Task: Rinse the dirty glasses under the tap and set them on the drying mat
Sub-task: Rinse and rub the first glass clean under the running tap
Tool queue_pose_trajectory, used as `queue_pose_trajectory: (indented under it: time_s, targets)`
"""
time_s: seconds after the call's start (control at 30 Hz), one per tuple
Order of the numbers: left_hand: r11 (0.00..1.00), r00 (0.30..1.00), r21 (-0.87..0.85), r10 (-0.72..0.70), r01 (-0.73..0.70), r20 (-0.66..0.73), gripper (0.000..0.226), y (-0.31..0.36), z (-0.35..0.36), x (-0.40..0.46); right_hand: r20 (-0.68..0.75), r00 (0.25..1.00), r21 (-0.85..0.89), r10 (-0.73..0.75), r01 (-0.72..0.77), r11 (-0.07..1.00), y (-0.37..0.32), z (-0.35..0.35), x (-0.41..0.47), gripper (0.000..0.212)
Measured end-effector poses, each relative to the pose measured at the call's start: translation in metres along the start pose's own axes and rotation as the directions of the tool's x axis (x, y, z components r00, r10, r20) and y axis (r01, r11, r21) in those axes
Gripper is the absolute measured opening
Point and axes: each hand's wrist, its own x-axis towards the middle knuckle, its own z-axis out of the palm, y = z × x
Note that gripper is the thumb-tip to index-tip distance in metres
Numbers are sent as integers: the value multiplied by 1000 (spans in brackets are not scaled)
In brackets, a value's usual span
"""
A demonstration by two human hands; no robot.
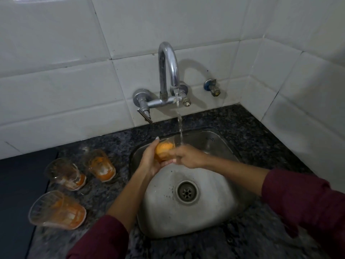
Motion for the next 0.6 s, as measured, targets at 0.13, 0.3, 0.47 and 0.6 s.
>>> queue_pose_trajectory:
  time_s: [0.13, 0.3, 0.47, 0.6]
  targets:
    - [954, 953, 118, 289, -277, -95, 21, -7, 2, 2, 80, 982, 701, 172, -178, 690, -8, 7, 3, 39]
    - [993, 991, 110, 48, -35, -123, 21, -4, 5, -2, 77, 993, -400, -92, 116, 909, 9, 7, -11, 46]
    - [991, 998, 117, 60, -61, 8, 25, -7, -1, -4, 82, 996, -318, 41, -13, 948, 10, -2, -4, 38]
    - [920, 927, 133, 374, -369, -22, 26, -15, 2, -4, 196, 973, 709, 126, -229, 667, 1, -2, -10, 55]
